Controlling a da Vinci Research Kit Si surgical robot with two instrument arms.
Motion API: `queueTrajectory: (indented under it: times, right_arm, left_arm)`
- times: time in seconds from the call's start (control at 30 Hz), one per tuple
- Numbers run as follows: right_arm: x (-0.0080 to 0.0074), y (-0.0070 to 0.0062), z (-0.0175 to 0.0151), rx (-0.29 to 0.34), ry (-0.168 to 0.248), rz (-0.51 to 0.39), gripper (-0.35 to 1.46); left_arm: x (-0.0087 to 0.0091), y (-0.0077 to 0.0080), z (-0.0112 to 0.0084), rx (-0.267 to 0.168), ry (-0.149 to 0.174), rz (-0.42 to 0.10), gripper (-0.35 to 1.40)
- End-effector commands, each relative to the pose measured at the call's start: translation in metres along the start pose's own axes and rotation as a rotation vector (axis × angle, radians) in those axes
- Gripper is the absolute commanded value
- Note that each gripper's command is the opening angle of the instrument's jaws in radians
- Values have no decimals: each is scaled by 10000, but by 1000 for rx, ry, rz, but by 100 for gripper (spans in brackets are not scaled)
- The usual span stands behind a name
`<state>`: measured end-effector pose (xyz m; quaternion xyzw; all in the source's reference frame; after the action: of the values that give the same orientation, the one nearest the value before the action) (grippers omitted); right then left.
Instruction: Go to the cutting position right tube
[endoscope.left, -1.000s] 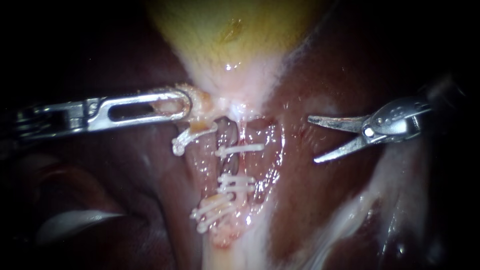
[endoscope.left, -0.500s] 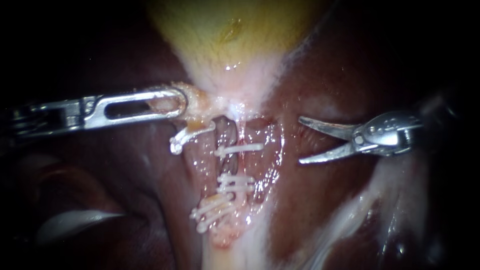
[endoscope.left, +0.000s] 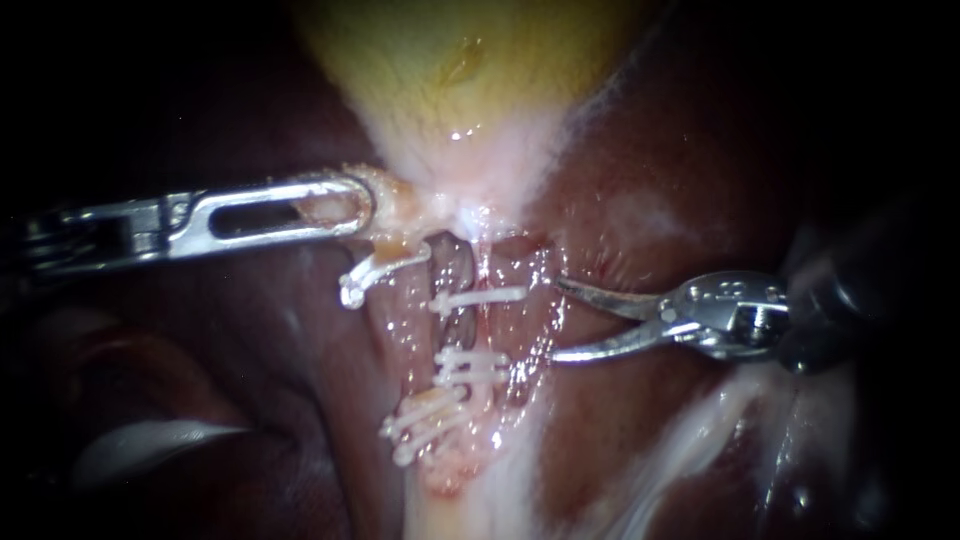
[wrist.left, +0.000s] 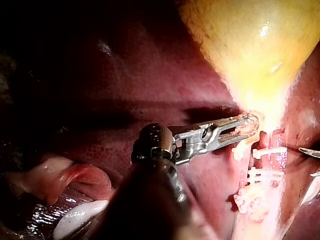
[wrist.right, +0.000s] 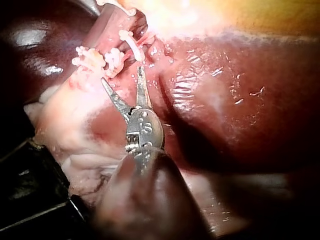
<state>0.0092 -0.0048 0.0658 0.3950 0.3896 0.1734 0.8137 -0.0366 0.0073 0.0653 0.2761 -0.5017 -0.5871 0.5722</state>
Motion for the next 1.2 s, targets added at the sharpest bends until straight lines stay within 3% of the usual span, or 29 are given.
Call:
queueTrajectory:
  times: [0.03,0.5,0.83,1.2]
  right_arm:
    - [0,0,1,10,-8,21,144]
    - [2,19,34,105,-51,206,142]
    - [4,39,48,96,-46,267,141]
    - [4,51,58,93,-31,302,141]
  left_arm:
    - [0,0,0,0,0,0,-35]
    - [0,-1,-1,0,0,0,-35]
    - [0,-2,-1,-1,0,0,-35]
    - [0,-2,-1,-1,0,0,-35]
